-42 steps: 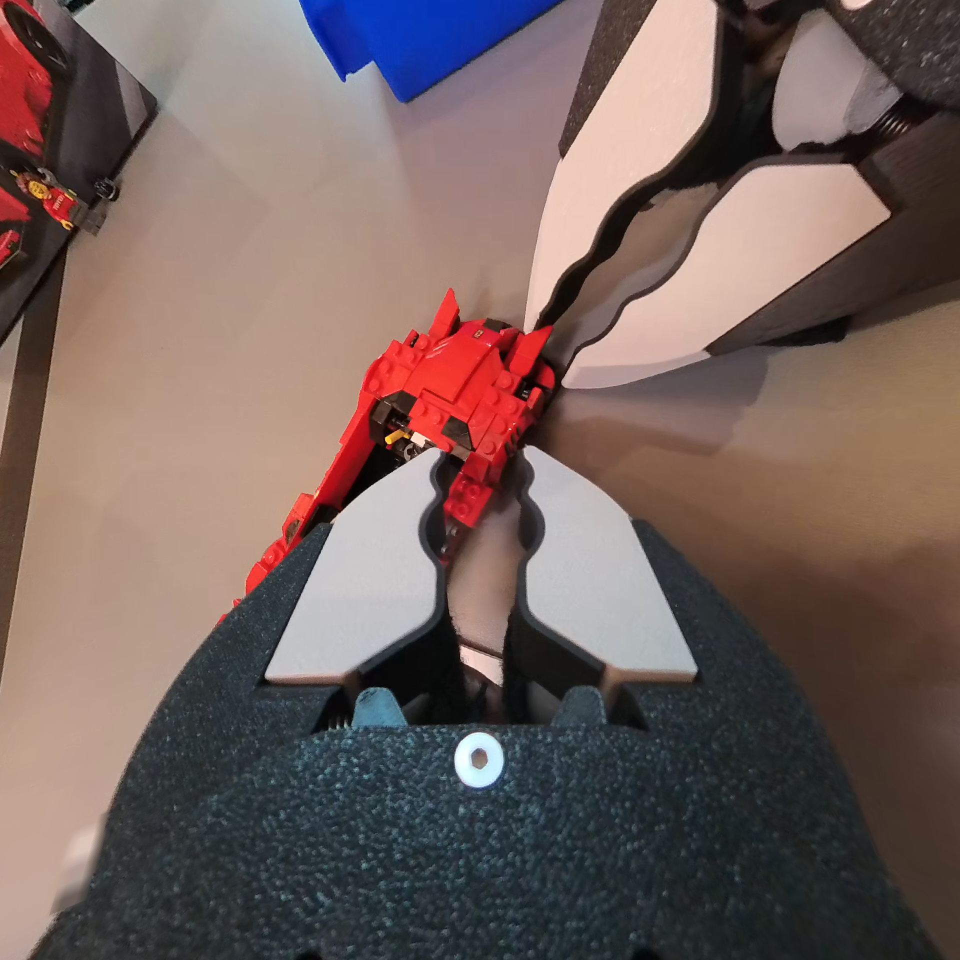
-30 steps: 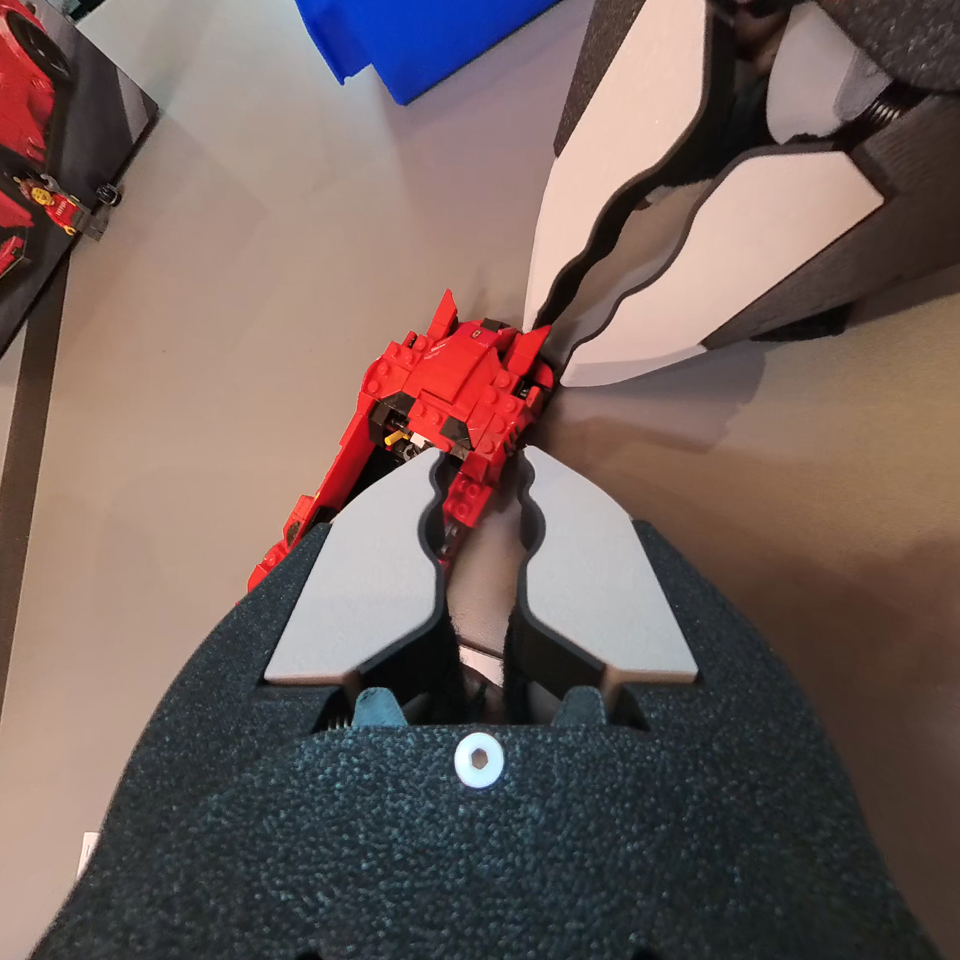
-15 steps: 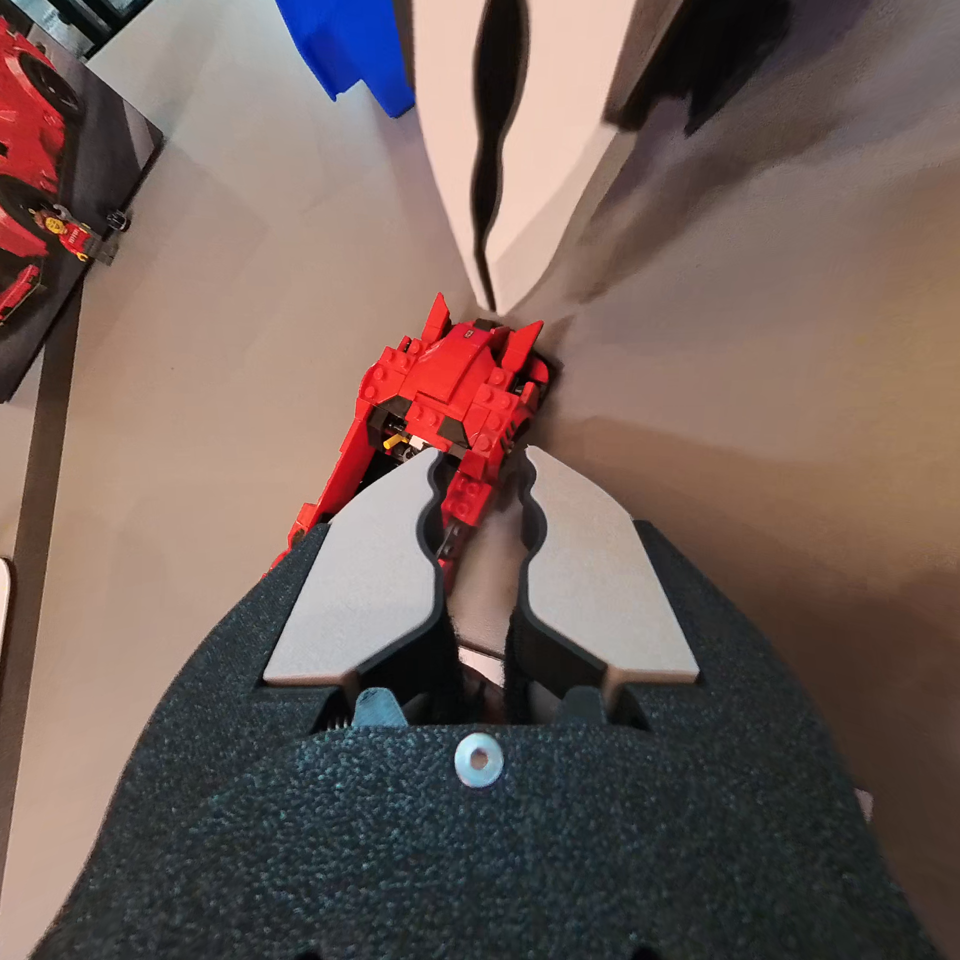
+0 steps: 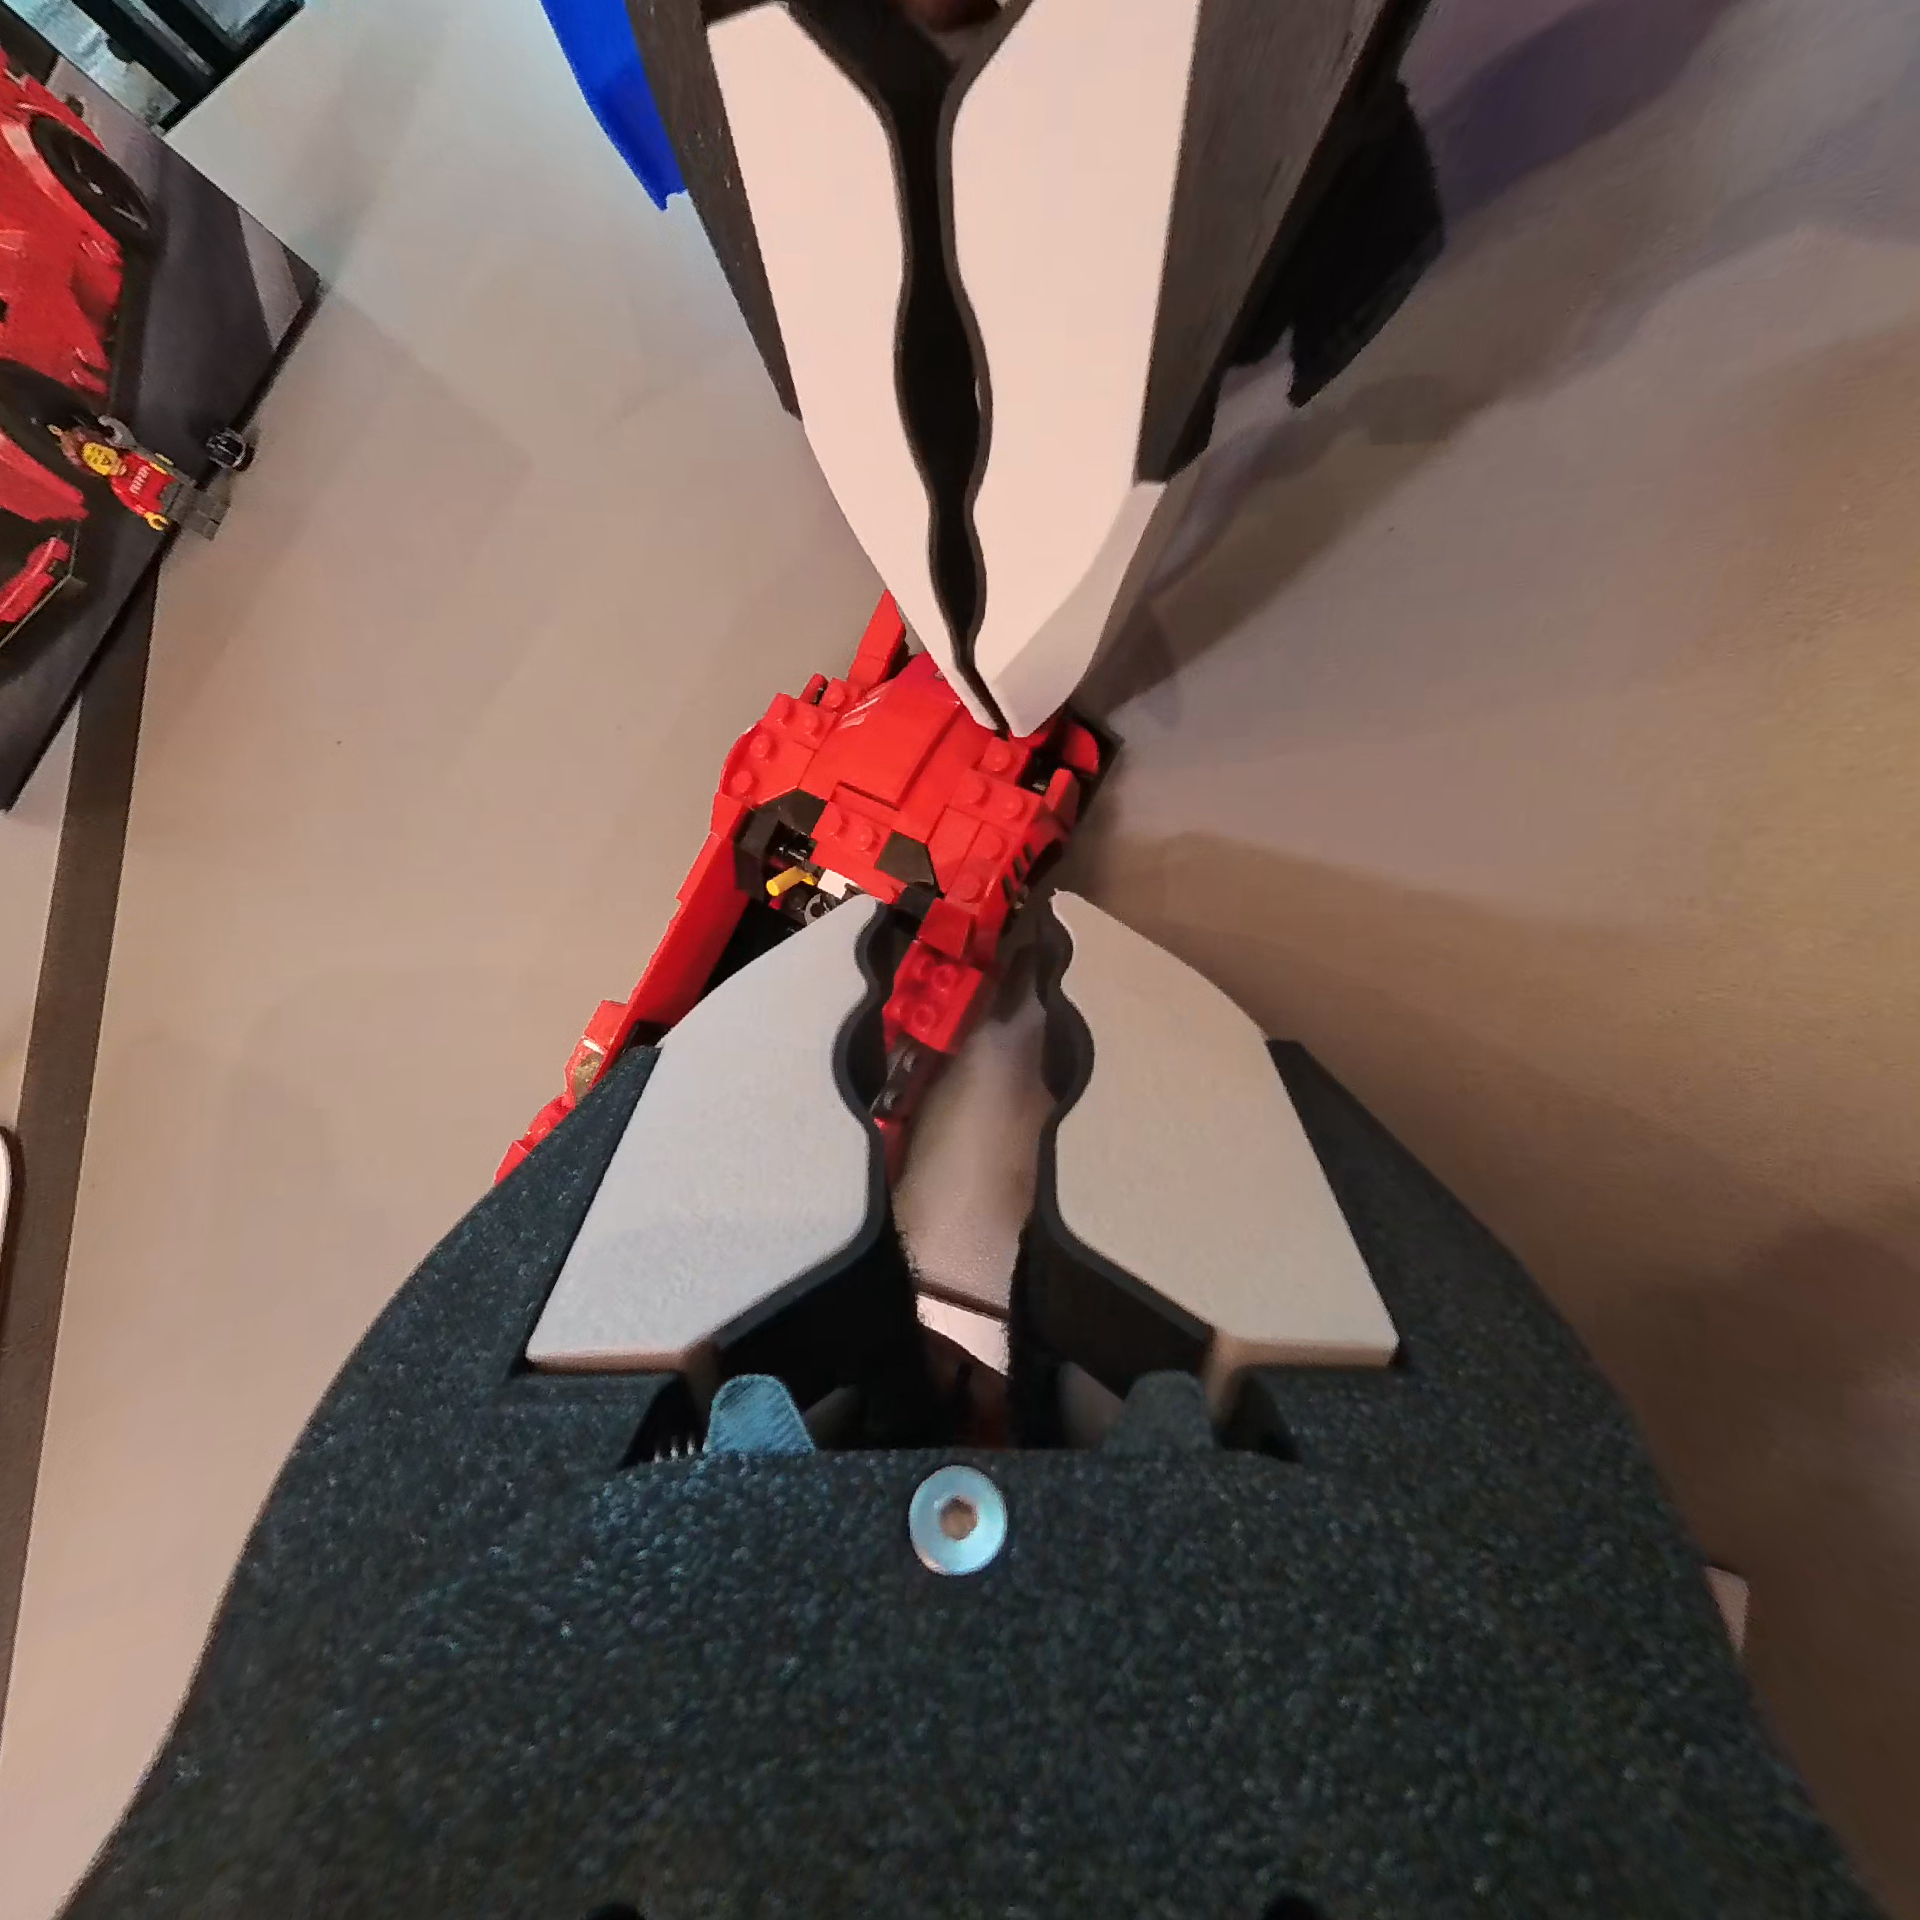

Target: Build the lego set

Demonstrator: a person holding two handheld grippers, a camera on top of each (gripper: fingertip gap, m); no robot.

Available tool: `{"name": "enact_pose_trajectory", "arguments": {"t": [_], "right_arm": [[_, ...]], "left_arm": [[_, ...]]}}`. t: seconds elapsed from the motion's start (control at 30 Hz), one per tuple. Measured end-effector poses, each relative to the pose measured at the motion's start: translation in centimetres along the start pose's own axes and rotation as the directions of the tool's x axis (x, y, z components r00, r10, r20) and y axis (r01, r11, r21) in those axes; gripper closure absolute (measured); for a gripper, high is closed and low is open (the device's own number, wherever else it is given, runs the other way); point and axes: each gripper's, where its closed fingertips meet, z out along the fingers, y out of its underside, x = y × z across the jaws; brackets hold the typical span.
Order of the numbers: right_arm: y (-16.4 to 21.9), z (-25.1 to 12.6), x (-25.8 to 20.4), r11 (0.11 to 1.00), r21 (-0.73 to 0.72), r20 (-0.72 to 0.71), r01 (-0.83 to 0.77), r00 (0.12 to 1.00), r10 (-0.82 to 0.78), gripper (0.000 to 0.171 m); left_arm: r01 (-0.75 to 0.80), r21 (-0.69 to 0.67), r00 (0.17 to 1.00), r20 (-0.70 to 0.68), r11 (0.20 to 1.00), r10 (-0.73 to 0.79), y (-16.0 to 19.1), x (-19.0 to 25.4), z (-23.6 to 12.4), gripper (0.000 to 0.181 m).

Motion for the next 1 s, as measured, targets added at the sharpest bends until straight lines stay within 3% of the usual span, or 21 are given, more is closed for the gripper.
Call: {"name": "enact_pose_trajectory", "arguments": {"t": [0.77,0.87,0.97,1.0], "right_arm": [[0.2,0.2,0.0,0.987,-0.163,-0.050,0.017,0.998,-0.025,0.171],[0.1,-0.1,-0.1,0.989,-0.140,-0.030,0.040,0.999,-0.045,0.171],[-2.2,-2.6,0.4,0.998,0.058,-0.029,-0.004,1.000,0.005,0.171],[-2.0,-3.2,0.8,0.998,0.061,-0.046,-0.010,0.999,0.012,0.171]], "left_arm": [[-0.013,0.006,1.000,-0.010,1.000,0.013,0.0,0.0,0.0,0.155],[-0.026,0.002,1.000,-0.007,1.000,0.026,0.1,-0.1,0.0,0.155],[-0.030,0.009,1.000,-0.010,1.000,0.030,0.1,-0.1,0.0,0.156],[-0.027,0.011,1.000,-0.012,1.000,0.027,0.1,-0.1,0.0,0.156]]}}
